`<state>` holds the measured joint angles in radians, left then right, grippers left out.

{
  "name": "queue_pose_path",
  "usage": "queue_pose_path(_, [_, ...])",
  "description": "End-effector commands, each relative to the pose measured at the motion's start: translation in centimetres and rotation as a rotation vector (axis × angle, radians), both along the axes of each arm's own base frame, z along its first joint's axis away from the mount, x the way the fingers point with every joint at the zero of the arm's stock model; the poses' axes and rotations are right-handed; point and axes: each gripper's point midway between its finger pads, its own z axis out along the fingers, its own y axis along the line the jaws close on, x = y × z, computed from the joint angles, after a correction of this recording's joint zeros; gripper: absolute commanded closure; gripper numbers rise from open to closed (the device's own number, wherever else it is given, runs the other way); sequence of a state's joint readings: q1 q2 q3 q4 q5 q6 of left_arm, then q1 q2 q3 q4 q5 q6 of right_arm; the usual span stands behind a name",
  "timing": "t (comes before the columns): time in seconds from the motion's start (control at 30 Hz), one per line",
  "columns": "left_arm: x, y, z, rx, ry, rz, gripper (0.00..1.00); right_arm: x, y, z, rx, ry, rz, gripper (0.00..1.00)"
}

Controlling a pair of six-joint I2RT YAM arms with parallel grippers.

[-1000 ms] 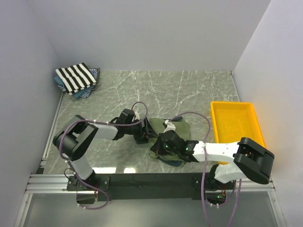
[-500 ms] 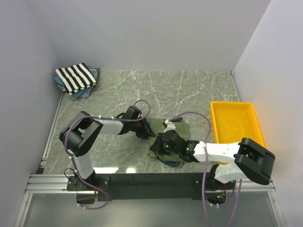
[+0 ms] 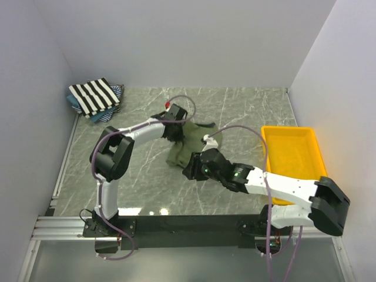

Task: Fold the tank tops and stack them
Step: Neatly place the folded tank top to the corner

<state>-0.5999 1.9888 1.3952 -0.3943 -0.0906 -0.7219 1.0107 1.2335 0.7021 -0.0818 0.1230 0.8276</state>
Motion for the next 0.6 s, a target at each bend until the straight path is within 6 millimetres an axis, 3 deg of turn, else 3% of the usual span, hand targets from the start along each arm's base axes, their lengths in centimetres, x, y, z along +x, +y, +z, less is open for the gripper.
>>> queue_pose_path(0.0, [4.1, 7.1, 0.7, 0.354, -0.076, 0.061, 1.0, 1.2, -2.8, 2.5, -0.057, -0.066, -0.062, 0.5])
queue_pose_path(0.03, [6.0, 8.0, 2.2, 0.399, -0.124, 0.098, 0.99, 1.3, -3.0, 3.0, -0.053, -0.077, -0.062, 0.5])
queue_pose_path(0.07, [6.6, 9.9, 1.4, 0.457, -0.101, 0.12, 1.0, 1.4, -3.4, 3.5, -0.053, -0.089, -0.063, 0.5])
queue_pose_path(0.1, [8.0, 10.4, 2.4, 0.483, -0.129, 0.119, 0.99, 1.4, -3.6, 3.7, -0.054, -0.094, -0.062, 0.5])
queue_pose_path(0.27, [12.2, 16.2, 3.6, 0.611, -0.167, 0.215, 0.99, 1.0, -4.3, 3.7, -0.071, -0.098, -0.026, 0.5])
queue_pose_path(0.4, [15.6, 18.5, 6.2, 0.628, -0.242, 0.25, 0.99, 1.4, -4.6, 3.2, -0.092, -0.092, -0.013, 0.5])
queue_pose_path(0.47, [16.5, 19.6, 6.1, 0.666, -0.239, 0.259, 0.99, 1.7, -4.5, 3.2, -0.094, -0.094, -0.006, 0.5])
queue_pose_path(0.5, [17.7, 20.4, 7.5, 0.679, -0.265, 0.268, 0.99, 1.8, -4.3, 3.4, -0.087, -0.093, 0.001, 0.5])
queue_pose_path(0.57, [18.4, 21.7, 7.4, 0.742, -0.254, 0.265, 0.99, 2.1, -4.3, 3.2, -0.095, -0.093, 0.004, 0.5])
